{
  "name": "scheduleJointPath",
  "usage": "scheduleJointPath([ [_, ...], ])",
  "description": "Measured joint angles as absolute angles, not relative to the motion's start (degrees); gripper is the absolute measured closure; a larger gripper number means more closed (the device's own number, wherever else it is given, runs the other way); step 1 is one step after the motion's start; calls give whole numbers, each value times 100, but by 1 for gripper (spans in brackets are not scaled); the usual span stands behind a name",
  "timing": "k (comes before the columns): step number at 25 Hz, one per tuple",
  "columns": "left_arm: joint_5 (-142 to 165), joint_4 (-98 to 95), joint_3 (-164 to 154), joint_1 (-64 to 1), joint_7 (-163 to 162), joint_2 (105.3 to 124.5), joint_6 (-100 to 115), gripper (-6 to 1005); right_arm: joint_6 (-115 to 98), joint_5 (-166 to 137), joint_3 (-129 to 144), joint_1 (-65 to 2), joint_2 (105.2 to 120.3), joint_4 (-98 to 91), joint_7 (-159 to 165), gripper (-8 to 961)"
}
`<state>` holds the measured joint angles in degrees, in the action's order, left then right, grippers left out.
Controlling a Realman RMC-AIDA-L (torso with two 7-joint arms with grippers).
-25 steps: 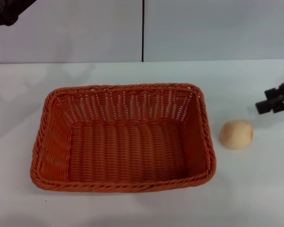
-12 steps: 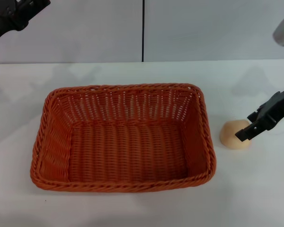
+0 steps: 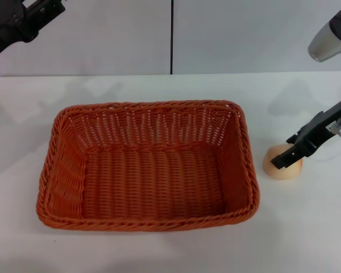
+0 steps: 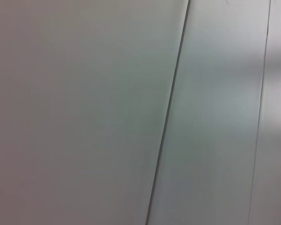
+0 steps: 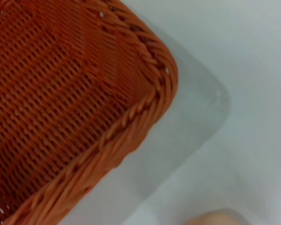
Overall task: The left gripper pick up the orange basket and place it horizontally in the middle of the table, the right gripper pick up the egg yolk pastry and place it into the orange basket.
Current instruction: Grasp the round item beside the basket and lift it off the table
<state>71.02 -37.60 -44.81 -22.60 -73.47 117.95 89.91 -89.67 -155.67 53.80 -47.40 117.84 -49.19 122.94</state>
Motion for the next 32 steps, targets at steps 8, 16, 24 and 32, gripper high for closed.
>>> scheduleJointPath([
  [8,7121,-3700,-4482,-2282,-7348,11788,8991,282,-9010,-15565,5385,-4711,11811,-4943,12189,254],
  [16,7129,-3630,-4488,-2314,-7348,11786,8986,283,-9144,-15582,5388,-4679,11813,-4956,12031,315],
  [24,7129,-3629,-4555,-2319,-7354,11785,8991,283,-9376,-15510,5314,-4536,11813,-5272,11997,551],
  [32,7128,-3630,-4552,-2298,-7408,11772,9007,283,-9838,-15051,5248,-4073,11759,-6444,12150,628],
])
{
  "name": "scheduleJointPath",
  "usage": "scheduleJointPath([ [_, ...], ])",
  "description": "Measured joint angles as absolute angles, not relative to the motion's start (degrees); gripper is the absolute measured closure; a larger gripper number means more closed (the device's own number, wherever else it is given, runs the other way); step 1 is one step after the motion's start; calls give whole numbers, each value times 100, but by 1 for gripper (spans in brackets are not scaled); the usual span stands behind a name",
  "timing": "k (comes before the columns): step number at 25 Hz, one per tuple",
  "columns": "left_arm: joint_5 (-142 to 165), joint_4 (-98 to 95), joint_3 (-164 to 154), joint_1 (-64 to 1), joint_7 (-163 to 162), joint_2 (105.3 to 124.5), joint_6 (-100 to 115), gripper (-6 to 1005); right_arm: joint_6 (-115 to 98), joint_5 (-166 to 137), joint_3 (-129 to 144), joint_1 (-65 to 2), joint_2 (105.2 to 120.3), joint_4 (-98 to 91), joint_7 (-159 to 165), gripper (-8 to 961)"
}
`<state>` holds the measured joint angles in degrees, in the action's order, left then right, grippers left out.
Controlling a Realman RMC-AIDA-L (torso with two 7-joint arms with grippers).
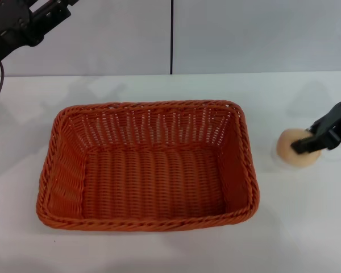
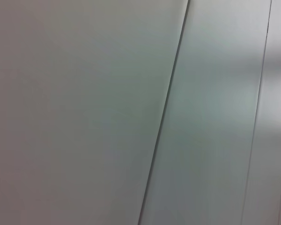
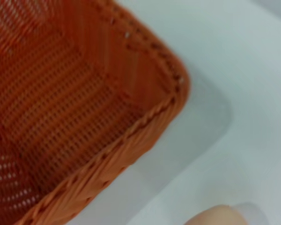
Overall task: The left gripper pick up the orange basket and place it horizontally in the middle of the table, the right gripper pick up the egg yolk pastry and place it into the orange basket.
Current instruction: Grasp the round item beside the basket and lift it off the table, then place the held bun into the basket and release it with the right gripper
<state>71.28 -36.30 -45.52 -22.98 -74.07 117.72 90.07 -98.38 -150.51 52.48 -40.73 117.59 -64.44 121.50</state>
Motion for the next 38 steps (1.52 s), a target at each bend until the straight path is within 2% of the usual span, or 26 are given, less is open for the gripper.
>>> scheduleJointPath([
  [6,7127,-3630,-4552,-2296,-7423,11762,9080,284,-10043,-14715,4613,-3856,11783,-7621,12295,681],
  [9,7127,-3630,-4552,-2311,-7430,11760,9088,284,-10070,-13317,4545,-3658,11802,-7957,12253,698],
  [19,7127,-3632,-4552,-2359,-7485,11753,9088,284,-9988,-11142,5339,-3700,11827,-7172,11643,761],
  [24,7127,-3632,-4552,-2382,-7492,11751,9088,284,-9928,-10976,5637,-3877,11846,-6803,11507,805],
  [30,7129,-3631,-4552,-2382,-7495,11750,9087,284,-9796,-10961,5731,-3877,11862,-6689,11503,807],
  [38,7144,-3630,-4600,-2382,-7503,11757,9088,285,-9826,-10925,5669,-3708,11865,-6753,11476,513],
])
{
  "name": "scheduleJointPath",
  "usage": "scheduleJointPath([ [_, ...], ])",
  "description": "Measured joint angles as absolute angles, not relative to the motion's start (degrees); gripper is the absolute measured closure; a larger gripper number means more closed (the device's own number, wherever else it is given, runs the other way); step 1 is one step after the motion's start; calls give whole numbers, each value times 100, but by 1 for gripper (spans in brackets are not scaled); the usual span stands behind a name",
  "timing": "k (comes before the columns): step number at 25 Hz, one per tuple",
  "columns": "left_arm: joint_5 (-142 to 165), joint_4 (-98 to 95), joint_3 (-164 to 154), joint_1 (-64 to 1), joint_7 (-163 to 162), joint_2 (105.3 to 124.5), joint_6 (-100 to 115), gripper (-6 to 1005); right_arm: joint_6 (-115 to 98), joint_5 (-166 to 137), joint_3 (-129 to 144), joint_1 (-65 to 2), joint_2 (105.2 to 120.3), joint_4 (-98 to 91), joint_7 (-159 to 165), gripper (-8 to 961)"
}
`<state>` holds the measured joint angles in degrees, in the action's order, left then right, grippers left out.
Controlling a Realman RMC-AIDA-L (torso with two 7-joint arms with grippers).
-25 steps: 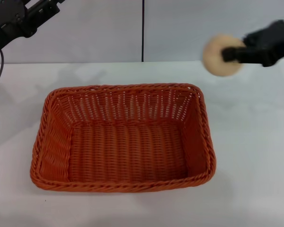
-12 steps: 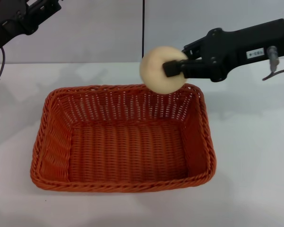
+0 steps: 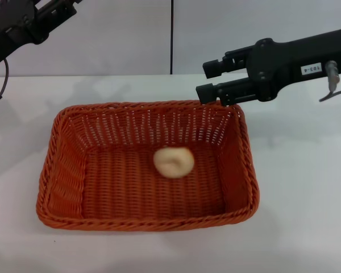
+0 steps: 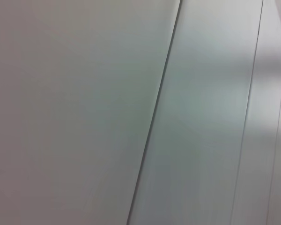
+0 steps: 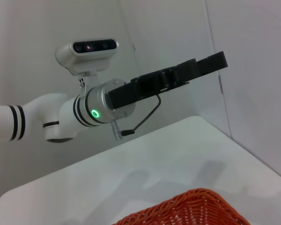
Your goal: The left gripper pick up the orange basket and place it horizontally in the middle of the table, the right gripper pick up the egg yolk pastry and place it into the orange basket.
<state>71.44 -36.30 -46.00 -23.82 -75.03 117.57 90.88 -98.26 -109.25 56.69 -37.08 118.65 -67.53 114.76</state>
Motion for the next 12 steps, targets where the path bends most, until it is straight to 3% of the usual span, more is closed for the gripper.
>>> scheduleJointPath([
  [5,7146,-3629,-4618,-2377,-7530,11764,9087,285,-9861,-10418,5587,-3342,11855,-6859,11151,361],
  [12,7108,-3630,-4578,-2317,-7567,11772,9139,285,-9943,-8954,5045,-2356,11866,-6909,10049,270],
])
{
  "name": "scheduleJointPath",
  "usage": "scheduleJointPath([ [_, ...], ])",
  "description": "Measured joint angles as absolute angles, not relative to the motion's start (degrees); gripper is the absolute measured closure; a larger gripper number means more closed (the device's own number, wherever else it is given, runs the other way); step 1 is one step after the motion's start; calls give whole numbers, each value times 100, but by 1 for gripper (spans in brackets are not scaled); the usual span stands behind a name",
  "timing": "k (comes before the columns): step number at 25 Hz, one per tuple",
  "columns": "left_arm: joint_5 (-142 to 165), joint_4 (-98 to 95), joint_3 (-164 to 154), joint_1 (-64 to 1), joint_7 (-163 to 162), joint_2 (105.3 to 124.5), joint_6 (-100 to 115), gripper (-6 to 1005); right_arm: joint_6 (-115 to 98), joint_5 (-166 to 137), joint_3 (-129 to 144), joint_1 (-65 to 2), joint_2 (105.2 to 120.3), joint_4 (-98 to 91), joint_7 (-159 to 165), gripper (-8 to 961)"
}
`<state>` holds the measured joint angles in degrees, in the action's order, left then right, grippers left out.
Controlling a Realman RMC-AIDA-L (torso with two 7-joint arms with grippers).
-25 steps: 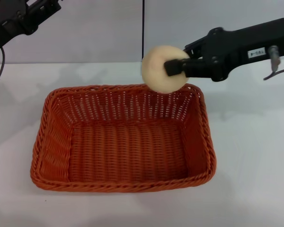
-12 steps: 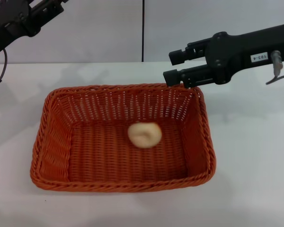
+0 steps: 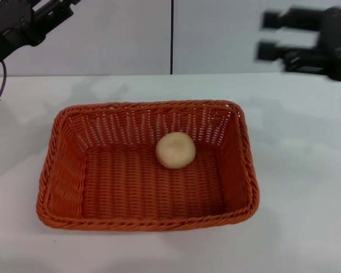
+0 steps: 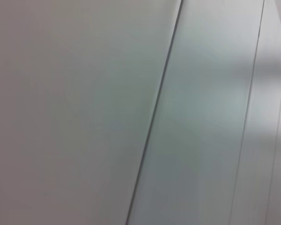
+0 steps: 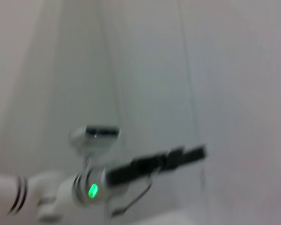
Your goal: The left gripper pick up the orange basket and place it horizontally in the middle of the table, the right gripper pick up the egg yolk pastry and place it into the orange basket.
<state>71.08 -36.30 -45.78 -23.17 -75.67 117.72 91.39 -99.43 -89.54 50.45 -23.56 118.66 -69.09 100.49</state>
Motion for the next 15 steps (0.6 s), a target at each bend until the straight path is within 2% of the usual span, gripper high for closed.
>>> scheduleJointPath([
  [7,6892,-3454,-4307,-2298,-7383,11814,9167,286,-9955,-7345,4383,-1455,11876,-5641,8153,271],
  [15,5740,-2361,-4252,-2309,-6125,11838,9237,286,-10097,-6780,2741,-1324,11874,-3206,6071,271],
])
